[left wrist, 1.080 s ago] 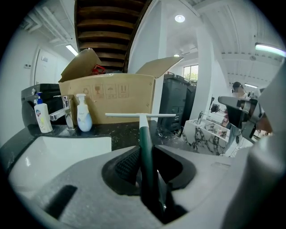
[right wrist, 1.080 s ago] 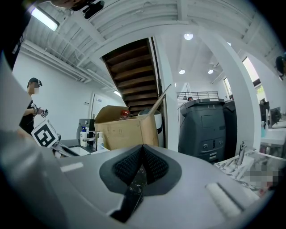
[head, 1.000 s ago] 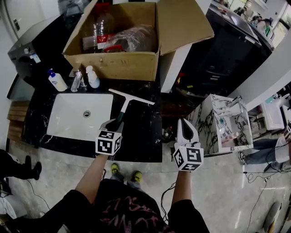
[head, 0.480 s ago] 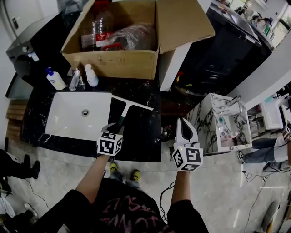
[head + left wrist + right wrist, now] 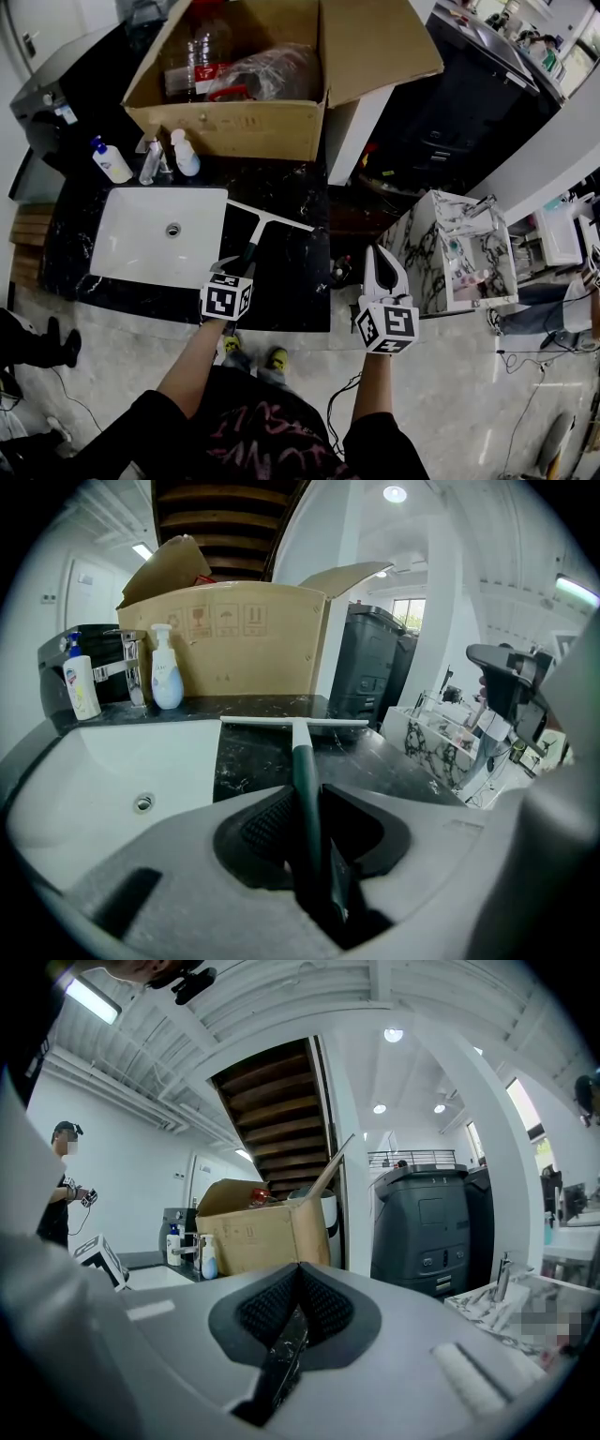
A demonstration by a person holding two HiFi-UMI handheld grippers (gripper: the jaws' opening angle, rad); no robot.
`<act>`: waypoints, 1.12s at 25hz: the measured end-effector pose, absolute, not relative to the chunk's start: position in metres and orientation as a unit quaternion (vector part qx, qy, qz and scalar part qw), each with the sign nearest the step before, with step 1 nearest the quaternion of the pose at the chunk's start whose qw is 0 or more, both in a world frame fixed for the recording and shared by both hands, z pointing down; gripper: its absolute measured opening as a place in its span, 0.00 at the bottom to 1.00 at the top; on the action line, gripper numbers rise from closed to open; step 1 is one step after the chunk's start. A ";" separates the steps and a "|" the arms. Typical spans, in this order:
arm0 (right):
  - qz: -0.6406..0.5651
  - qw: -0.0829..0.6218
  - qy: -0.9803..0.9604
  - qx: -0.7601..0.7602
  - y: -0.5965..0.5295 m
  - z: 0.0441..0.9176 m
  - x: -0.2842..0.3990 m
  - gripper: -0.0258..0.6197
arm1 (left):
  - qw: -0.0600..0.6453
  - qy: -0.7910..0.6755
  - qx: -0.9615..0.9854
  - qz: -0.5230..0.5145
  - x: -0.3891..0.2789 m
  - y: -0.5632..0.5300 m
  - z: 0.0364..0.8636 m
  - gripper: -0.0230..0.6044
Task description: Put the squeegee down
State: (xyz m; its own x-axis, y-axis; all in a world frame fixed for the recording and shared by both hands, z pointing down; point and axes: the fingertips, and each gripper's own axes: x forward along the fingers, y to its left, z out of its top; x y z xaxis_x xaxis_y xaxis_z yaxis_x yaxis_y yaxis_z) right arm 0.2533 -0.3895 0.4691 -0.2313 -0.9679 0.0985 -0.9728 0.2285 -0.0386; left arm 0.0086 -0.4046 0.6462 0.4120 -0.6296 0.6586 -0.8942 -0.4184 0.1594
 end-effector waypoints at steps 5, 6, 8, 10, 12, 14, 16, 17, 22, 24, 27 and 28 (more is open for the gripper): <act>0.047 0.029 -0.781 0.623 -0.387 0.471 0.258 0.05 | 0.256 -0.475 0.801 0.261 0.010 -0.404 0.650 0.20; 0.047 0.029 -0.780 0.623 -0.386 0.472 0.258 0.05 | 0.256 -0.475 0.801 0.260 0.011 -0.404 0.650 0.20; 0.049 0.028 -0.779 0.624 -0.386 0.473 0.259 0.05 | 0.257 -0.475 0.800 0.261 0.011 -0.404 0.652 0.20; 0.050 0.028 -0.779 0.625 -0.386 0.473 0.260 0.05 | 0.256 -0.475 0.800 0.263 0.011 -0.404 0.654 0.20; 0.049 0.027 -0.779 0.625 -0.386 0.472 0.260 0.05 | 0.254 -0.475 0.800 0.265 0.011 -0.404 0.655 0.20; 0.049 0.027 -0.779 0.625 -0.385 0.472 0.260 0.05 | 0.252 -0.476 0.799 0.267 0.011 -0.403 0.655 0.20; 0.050 0.027 -0.779 0.624 -0.384 0.472 0.260 0.05 | 0.250 -0.477 0.798 0.271 0.012 -0.402 0.656 0.20; 0.050 0.027 -0.779 0.624 -0.384 0.472 0.261 0.05 | 0.248 -0.476 0.798 0.275 0.012 -0.402 0.656 0.20; 0.049 0.025 -0.777 0.627 -0.383 0.471 0.261 0.05 | 0.243 -0.472 0.799 0.281 0.012 -0.401 0.658 0.20; 0.049 0.025 -0.777 0.627 -0.382 0.471 0.260 0.05 | 0.242 -0.469 0.802 0.280 0.013 -0.401 0.657 0.21; 0.049 0.026 -0.778 0.626 -0.381 0.470 0.257 0.05 | 0.243 -0.466 0.804 0.278 0.012 -0.400 0.657 0.24; 0.049 0.026 -0.778 0.626 -0.381 0.470 0.256 0.05 | 0.243 -0.466 0.804 0.278 0.012 -0.399 0.656 0.24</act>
State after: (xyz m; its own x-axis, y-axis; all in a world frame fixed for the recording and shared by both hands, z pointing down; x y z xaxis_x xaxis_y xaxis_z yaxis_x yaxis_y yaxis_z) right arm 0.2564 -0.3805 0.4702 -0.2161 -0.9711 0.1015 -0.9761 0.2127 -0.0437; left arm 0.0122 -0.3993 0.6563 0.4110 -0.6137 0.6741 -0.8845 -0.4476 0.1318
